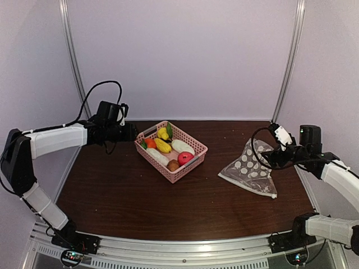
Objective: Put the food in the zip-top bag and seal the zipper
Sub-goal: Adjust the bin at the corner of the board.
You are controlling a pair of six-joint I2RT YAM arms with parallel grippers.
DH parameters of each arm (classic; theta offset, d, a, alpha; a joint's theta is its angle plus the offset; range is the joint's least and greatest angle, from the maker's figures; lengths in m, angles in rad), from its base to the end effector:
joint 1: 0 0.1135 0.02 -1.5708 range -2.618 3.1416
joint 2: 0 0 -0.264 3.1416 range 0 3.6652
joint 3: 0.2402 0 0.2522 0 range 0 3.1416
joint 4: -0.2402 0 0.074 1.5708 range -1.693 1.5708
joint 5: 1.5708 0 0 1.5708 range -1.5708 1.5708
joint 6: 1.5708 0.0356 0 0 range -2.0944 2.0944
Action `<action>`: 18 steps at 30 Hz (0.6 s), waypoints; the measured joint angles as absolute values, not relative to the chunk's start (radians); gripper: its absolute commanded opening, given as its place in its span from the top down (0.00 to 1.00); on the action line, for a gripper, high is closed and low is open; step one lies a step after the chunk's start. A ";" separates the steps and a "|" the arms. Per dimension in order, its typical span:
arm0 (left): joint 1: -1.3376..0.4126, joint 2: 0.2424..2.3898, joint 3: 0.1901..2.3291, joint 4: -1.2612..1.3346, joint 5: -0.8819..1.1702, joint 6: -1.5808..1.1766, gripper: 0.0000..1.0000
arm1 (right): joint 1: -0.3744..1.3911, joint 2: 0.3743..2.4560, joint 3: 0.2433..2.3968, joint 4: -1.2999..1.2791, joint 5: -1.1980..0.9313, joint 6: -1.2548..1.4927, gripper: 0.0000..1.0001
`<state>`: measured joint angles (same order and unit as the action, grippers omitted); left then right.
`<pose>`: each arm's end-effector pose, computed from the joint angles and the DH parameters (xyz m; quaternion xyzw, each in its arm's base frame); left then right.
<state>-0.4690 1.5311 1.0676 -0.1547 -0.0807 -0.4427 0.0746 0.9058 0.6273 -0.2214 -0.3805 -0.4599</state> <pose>0.3088 -0.1532 0.2580 -0.0068 0.8881 -0.1695 0.4271 0.2015 0.0283 0.2603 -0.3161 0.7891 0.0637 0.5229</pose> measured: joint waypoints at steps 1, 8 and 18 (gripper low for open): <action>-0.474 1.570 1.113 -0.176 -0.093 -0.475 0.40 | 0.084 0.916 0.627 -0.226 -0.381 -0.466 0.08; -0.522 1.741 1.283 -0.286 -0.185 -0.702 0.42 | 0.114 0.933 0.627 -0.251 -0.389 -0.498 0.08; -0.623 1.819 1.285 -0.382 -0.226 -0.863 0.55 | 0.114 0.952 0.627 -0.262 -0.389 -0.517 0.07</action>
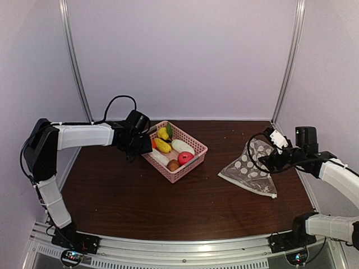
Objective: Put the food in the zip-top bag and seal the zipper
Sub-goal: Adjust the bin at the corner of the board.
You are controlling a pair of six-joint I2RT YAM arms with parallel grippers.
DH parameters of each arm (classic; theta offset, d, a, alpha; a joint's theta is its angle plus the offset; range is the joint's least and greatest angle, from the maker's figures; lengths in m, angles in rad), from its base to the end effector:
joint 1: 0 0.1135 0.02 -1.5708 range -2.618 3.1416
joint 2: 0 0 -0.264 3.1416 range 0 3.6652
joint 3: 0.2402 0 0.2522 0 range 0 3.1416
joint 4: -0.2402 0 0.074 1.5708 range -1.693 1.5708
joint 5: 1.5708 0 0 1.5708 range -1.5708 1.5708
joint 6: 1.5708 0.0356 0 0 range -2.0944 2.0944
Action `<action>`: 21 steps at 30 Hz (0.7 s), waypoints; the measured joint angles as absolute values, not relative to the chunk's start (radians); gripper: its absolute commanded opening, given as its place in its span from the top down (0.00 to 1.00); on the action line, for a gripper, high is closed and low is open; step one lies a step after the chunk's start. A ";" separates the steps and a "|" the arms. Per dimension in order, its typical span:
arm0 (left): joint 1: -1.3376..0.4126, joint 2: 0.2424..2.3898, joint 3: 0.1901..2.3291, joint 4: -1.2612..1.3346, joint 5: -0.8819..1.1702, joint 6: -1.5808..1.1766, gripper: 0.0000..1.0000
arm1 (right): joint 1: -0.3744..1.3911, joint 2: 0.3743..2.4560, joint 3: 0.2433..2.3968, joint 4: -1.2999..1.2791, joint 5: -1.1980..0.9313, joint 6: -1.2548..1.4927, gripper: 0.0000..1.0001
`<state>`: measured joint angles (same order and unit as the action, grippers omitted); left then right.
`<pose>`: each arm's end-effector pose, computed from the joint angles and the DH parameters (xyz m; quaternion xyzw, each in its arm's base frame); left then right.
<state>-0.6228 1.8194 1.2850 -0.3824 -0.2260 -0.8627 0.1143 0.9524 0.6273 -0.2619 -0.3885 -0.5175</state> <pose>0.3234 -0.2224 0.2100 -0.1486 0.9299 -0.1372 0.3073 0.2044 0.0370 0.2480 -0.3553 0.7937 0.0739 0.4881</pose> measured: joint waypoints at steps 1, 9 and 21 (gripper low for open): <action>-0.628 1.823 1.285 -0.385 -0.224 -0.868 0.55 | 0.115 0.955 0.627 -0.263 -0.389 -0.521 0.07; -0.659 1.831 1.283 -0.399 -0.195 -0.900 0.60 | 0.127 0.961 0.627 -0.276 -0.388 -0.533 0.08; -0.670 1.840 1.262 -0.367 -0.156 -0.932 0.86 | 0.128 0.946 0.627 -0.282 -0.377 -0.550 0.07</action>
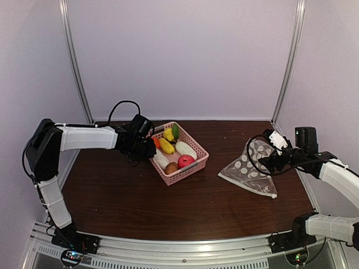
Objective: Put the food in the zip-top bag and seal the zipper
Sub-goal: Adjust the bin at the corner of the board.
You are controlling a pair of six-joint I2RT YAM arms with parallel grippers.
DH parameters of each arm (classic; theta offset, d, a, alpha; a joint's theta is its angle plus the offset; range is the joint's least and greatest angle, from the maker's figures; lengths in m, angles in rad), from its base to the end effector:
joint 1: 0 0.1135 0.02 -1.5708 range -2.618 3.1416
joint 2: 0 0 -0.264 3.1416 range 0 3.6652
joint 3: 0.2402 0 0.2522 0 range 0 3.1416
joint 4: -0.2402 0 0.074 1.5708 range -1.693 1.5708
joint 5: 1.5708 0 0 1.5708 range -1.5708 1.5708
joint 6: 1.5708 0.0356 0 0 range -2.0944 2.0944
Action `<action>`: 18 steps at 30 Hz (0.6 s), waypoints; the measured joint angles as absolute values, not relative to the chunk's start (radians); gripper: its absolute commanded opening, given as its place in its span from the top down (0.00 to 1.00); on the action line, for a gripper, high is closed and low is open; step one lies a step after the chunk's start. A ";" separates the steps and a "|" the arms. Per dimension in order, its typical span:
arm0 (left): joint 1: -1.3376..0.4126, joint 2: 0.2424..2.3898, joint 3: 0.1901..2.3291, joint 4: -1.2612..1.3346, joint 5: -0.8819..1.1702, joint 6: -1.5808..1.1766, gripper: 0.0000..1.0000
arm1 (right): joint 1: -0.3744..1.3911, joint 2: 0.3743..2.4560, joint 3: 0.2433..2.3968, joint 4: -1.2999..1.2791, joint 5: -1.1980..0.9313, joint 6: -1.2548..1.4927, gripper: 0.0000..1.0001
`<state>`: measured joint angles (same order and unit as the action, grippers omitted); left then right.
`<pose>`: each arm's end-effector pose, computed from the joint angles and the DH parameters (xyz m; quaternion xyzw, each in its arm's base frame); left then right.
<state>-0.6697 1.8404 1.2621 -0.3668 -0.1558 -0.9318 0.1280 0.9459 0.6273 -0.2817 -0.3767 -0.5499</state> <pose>0.3109 -0.2391 0.1958 -0.1477 0.9373 -0.1687 0.2668 0.2020 0.0392 0.2474 -0.3713 0.7904 0.0660 0.4827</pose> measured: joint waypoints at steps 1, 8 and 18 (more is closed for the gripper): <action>-0.669 1.840 1.262 -0.367 -0.154 -0.931 0.87 | 0.128 0.941 0.627 -0.282 -0.376 -0.551 0.08; -0.664 1.834 1.259 -0.399 -0.169 -0.852 0.95 | 0.129 0.931 0.627 -0.284 -0.374 -0.551 0.08; -0.495 1.750 1.187 -0.458 -0.165 -0.699 1.00 | 0.155 0.969 0.649 -0.360 -0.392 -0.582 0.18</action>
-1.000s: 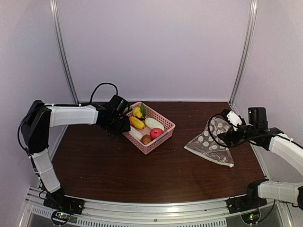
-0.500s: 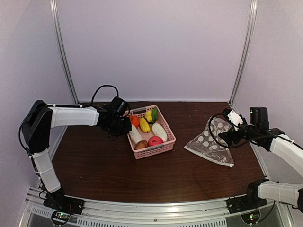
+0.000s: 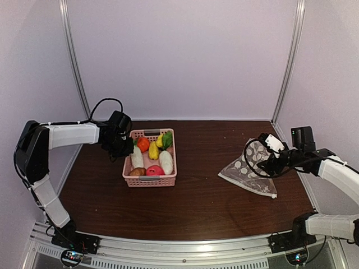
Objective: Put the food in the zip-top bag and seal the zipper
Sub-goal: Adjust the bin at the corner of the board, then pick up the zipper food storage bag from the center of the board.
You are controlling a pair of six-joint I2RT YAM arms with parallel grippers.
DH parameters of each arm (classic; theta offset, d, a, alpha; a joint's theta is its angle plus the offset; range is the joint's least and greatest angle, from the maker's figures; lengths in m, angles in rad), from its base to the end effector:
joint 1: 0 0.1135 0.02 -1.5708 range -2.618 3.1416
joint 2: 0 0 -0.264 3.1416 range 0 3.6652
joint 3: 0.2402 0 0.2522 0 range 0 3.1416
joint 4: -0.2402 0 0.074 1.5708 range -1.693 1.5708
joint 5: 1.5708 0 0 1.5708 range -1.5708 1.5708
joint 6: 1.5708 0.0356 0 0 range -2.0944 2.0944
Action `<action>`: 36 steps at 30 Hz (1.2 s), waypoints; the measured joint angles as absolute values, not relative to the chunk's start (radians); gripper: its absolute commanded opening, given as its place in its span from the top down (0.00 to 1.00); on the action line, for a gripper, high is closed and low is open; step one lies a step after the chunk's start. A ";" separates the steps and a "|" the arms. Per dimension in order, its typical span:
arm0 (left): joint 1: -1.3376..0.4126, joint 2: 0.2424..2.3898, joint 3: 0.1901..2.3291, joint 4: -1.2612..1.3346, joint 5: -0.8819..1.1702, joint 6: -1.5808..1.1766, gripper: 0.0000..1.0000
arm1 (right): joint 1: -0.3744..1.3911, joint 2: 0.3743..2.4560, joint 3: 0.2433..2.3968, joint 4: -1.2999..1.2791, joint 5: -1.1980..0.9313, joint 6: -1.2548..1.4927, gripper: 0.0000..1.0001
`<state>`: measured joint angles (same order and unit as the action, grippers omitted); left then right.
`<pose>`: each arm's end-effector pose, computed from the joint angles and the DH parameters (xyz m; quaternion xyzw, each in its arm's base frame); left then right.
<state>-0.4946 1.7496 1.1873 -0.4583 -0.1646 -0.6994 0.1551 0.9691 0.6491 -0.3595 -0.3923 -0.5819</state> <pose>0.3225 -0.1673 0.2004 -0.1203 0.9518 -0.0868 0.2684 0.2006 0.0451 0.2439 -0.3972 0.7954 0.0823 0.4504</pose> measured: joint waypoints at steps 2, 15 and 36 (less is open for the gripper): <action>-0.461 1.743 1.186 -0.470 -0.180 -0.636 1.00 | 0.164 0.981 0.667 -0.395 -0.408 -0.596 0.21; -0.442 1.743 1.205 -0.471 -0.160 -0.356 0.56 | 0.341 1.023 0.694 -0.505 -0.375 -0.699 0.41; -0.525 1.383 1.006 0.078 0.068 -0.324 0.44 | 0.360 1.432 0.852 -0.613 -0.289 -0.785 0.58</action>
